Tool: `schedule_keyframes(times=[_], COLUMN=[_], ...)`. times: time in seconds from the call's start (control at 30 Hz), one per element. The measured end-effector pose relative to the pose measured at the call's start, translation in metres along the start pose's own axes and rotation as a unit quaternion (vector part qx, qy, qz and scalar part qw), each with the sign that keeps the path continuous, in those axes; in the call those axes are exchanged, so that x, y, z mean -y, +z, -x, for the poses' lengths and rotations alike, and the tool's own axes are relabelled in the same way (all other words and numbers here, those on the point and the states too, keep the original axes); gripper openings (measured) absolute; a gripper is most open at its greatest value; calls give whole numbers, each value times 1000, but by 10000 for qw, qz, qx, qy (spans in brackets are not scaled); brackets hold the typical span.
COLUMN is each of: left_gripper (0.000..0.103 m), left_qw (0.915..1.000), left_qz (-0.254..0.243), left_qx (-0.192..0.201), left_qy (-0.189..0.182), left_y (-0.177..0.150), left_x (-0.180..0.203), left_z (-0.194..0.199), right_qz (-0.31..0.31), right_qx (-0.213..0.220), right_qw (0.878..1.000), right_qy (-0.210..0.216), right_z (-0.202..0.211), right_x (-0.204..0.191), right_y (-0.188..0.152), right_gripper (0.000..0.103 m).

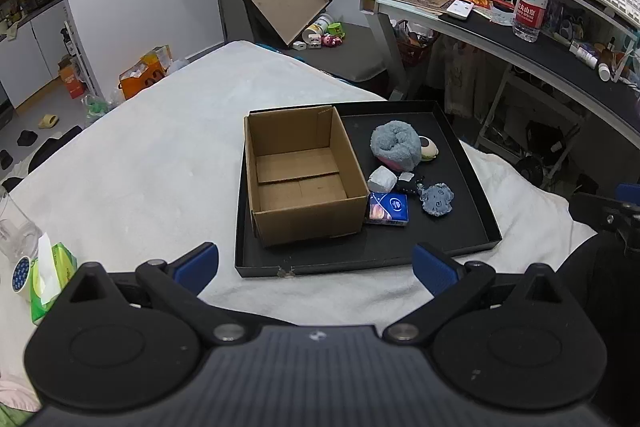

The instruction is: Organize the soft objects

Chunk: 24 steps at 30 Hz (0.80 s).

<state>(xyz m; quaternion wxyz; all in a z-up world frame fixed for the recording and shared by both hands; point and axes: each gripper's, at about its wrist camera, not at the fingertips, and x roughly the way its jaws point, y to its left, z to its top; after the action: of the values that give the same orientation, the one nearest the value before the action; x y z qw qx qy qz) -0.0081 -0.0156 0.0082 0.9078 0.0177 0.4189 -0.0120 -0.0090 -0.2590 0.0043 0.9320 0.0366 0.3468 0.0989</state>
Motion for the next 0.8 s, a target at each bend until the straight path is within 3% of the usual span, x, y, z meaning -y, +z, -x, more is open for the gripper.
schedule_keyframes(times=[0.8], left_gripper=[102], left_qw=[9998], left_qz=[64], left_qx=[-188], left_qy=[-34], left_y=[16], left_x=[-5], left_z=[-28], right_qz=[-61], right_qx=[-231], right_qw=[9997], right_qy=[-36], right_z=[-29], right_x=[8], right_y=[13], right_gripper=[103])
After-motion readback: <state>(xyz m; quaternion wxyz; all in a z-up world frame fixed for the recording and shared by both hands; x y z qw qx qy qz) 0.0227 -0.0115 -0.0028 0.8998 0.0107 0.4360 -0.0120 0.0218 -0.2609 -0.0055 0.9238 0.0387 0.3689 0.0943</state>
